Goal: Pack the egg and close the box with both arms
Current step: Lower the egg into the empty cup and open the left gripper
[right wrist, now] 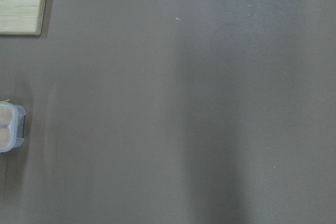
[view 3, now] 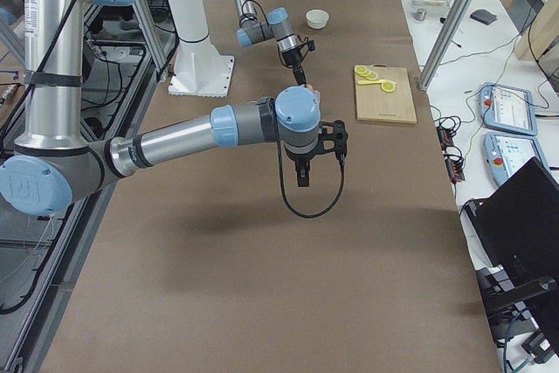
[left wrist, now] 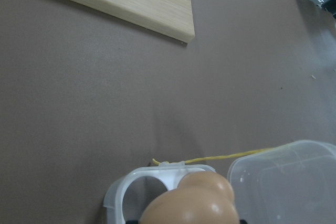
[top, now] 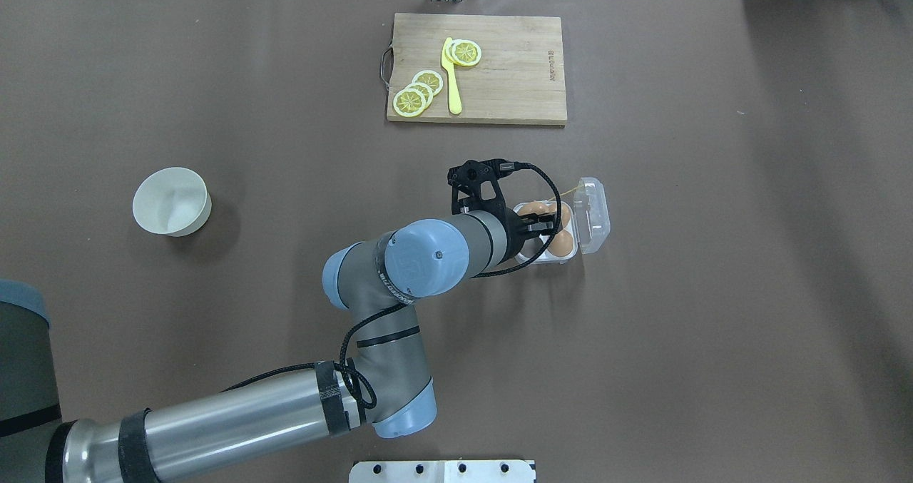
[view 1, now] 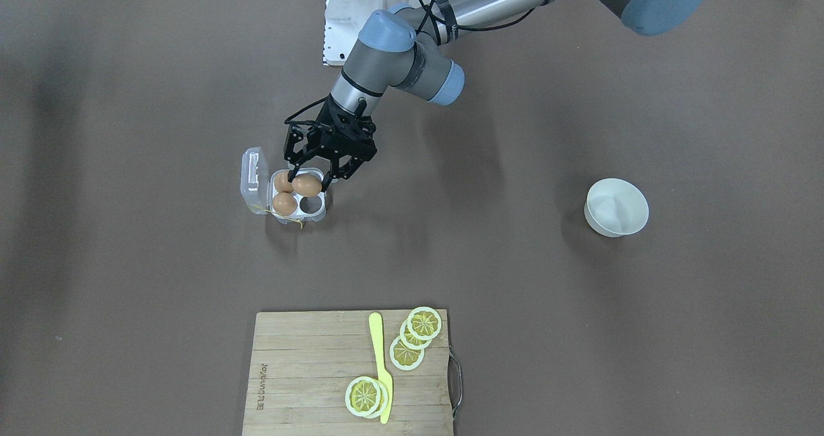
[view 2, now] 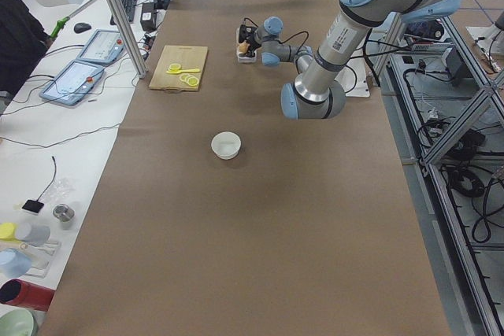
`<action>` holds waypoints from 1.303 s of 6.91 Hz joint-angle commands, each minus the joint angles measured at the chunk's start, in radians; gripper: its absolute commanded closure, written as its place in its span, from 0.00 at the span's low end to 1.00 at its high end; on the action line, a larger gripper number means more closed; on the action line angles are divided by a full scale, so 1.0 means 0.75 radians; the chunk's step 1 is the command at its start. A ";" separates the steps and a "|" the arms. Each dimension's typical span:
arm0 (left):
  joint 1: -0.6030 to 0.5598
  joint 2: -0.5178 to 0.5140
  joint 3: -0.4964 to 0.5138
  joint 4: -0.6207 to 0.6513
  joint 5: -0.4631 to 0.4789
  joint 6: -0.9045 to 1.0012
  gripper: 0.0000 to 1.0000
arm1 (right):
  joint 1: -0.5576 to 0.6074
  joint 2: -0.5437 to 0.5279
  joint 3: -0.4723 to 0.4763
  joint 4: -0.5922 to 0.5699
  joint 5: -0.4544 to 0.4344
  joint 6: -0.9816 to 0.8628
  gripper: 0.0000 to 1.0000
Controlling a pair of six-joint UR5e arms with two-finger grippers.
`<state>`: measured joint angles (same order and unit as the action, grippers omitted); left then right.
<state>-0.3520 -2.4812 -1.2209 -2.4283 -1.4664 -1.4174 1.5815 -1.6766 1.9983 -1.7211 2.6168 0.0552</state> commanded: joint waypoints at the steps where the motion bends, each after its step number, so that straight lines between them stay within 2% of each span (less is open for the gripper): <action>1: 0.005 0.003 -0.002 0.000 0.002 0.002 0.17 | 0.000 0.000 0.001 0.000 0.000 0.000 0.00; 2: 0.005 0.013 -0.004 -0.002 0.000 0.002 0.02 | 0.000 0.000 0.001 0.000 0.000 0.000 0.00; 7: -0.023 0.052 -0.104 -0.002 -0.006 0.010 0.02 | 0.006 -0.002 0.001 0.000 0.004 0.000 0.00; 9: -0.097 0.105 -0.129 0.014 -0.079 0.045 0.02 | 0.008 0.004 0.005 -0.025 0.015 0.000 0.00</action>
<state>-0.3931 -2.4314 -1.3029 -2.4256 -1.4894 -1.4013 1.5871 -1.6758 2.0007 -1.7331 2.6253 0.0552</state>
